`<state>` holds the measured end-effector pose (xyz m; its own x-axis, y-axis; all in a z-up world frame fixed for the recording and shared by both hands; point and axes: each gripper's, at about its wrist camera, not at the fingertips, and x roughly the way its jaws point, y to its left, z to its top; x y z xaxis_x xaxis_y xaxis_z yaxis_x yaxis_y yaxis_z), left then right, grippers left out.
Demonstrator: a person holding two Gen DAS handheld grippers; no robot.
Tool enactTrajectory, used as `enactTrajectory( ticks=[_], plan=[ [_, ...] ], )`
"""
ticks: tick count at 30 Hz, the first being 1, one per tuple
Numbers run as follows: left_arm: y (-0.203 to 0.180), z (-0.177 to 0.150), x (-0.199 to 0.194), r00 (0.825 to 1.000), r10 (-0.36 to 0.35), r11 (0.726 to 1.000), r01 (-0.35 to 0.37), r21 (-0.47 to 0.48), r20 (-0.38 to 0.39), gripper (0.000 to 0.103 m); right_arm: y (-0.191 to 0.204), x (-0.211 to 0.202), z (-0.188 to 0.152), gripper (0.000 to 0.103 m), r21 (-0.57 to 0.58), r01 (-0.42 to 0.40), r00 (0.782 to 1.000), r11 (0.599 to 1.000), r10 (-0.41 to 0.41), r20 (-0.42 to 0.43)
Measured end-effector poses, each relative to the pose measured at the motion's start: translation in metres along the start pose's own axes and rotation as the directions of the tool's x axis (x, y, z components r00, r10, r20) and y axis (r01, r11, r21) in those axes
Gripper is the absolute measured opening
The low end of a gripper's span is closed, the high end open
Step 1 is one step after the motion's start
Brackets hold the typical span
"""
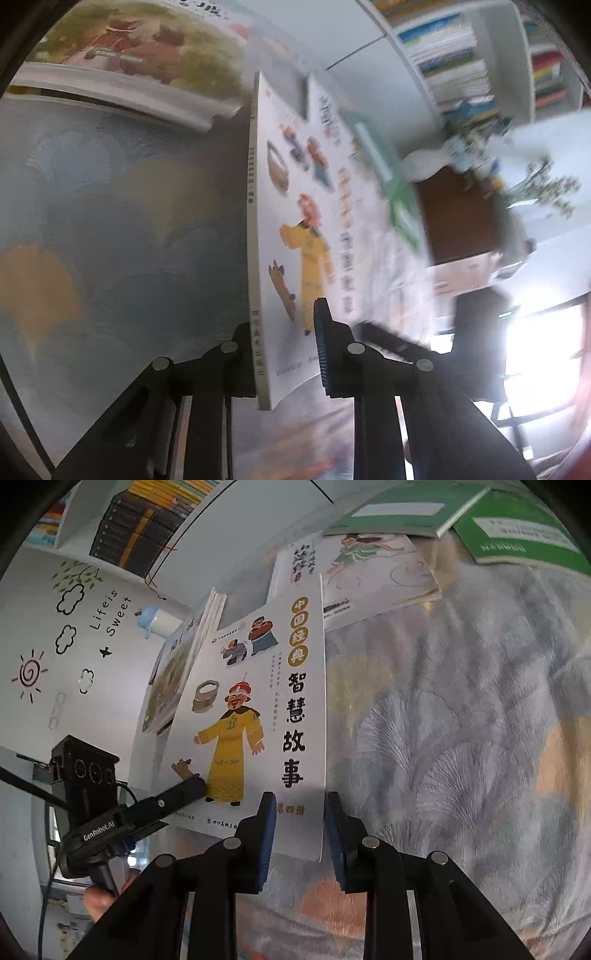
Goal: Organize books
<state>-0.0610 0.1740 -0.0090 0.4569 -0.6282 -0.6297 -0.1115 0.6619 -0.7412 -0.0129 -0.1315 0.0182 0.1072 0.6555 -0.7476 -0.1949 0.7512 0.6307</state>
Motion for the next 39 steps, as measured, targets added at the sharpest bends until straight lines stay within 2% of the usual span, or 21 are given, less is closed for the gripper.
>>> enactTrajectory(
  ticks=[4,6,8,12,14,16,17,21,24,26,28,36,39],
  plan=[
    [-0.009,0.008,-0.004,0.993,-0.114,0.992,0.114,-0.053,0.005,0.018,-0.023,-0.015,-0.006,0.037,0.091,-0.109,0.992,0.99,0.114,-0.049],
    [-0.009,0.012,-0.005,0.982,-0.19,0.977,0.19,-0.091,0.013,0.018,-0.034,-0.024,-0.012,0.052,0.126,-0.163,0.986,0.979,0.167,-0.026],
    [-0.009,0.016,-0.006,0.97,-0.241,0.963,0.242,-0.121,0.022,0.018,-0.044,-0.03,-0.016,0.056,0.17,-0.221,0.975,0.96,0.223,0.007],
    [-0.008,0.019,-0.006,0.962,-0.271,0.95,0.27,-0.155,0.013,0.018,-0.062,-0.021,-0.01,0.056,0.289,-0.379,0.924,0.879,0.374,0.073],
    [-0.008,0.02,-0.003,0.967,-0.256,0.955,0.253,-0.156,0.0,0.018,-0.062,-0.011,-0.002,0.056,0.312,-0.419,0.906,0.853,0.414,0.085],
    [-0.007,0.019,-0.001,0.968,-0.25,0.957,0.245,-0.159,-0.012,0.018,-0.059,0.001,0.009,0.045,0.315,-0.429,0.901,0.846,0.423,0.091],
    [-0.005,0.02,-0.003,0.973,-0.23,0.962,0.227,-0.152,-0.006,0.018,-0.056,0.004,0.013,0.036,0.313,-0.428,0.902,0.848,0.424,0.086],
    [-0.011,0.021,-0.004,0.994,-0.104,0.993,0.102,-0.066,-0.033,0.018,-0.043,-0.003,0.016,0.018,0.239,-0.37,0.929,0.898,0.36,0.085],
    [-0.033,0.016,0.001,0.997,0.032,0.996,-0.026,0.089,-0.069,0.018,-0.021,-0.024,0.01,0.018,0.084,-0.221,0.974,0.972,0.215,0.07],
    [-0.047,0.013,0.003,0.995,0.068,0.985,-0.055,0.163,-0.075,0.018,0.002,-0.035,0.007,0.018,-0.042,-0.106,0.992,0.993,0.109,0.07],
    [-0.054,0.013,0.002,0.996,0.061,0.979,-0.046,0.197,-0.072,0.018,0.015,-0.048,0.003,0.018,-0.126,-0.042,0.995,0.991,0.053,0.087],
    [-0.081,0.03,-0.01,0.999,-0.022,0.962,0.031,0.273,-0.038,0.018,0.041,-0.09,0.007,0.019,-0.231,0.004,0.989,0.973,0.031,0.148],
    [-0.092,0.041,-0.017,0.999,-0.038,0.953,0.038,0.301,-0.008,0.018,0.051,-0.105,0.014,0.019,-0.266,0.023,0.983,0.964,0.027,0.181]
  ],
)
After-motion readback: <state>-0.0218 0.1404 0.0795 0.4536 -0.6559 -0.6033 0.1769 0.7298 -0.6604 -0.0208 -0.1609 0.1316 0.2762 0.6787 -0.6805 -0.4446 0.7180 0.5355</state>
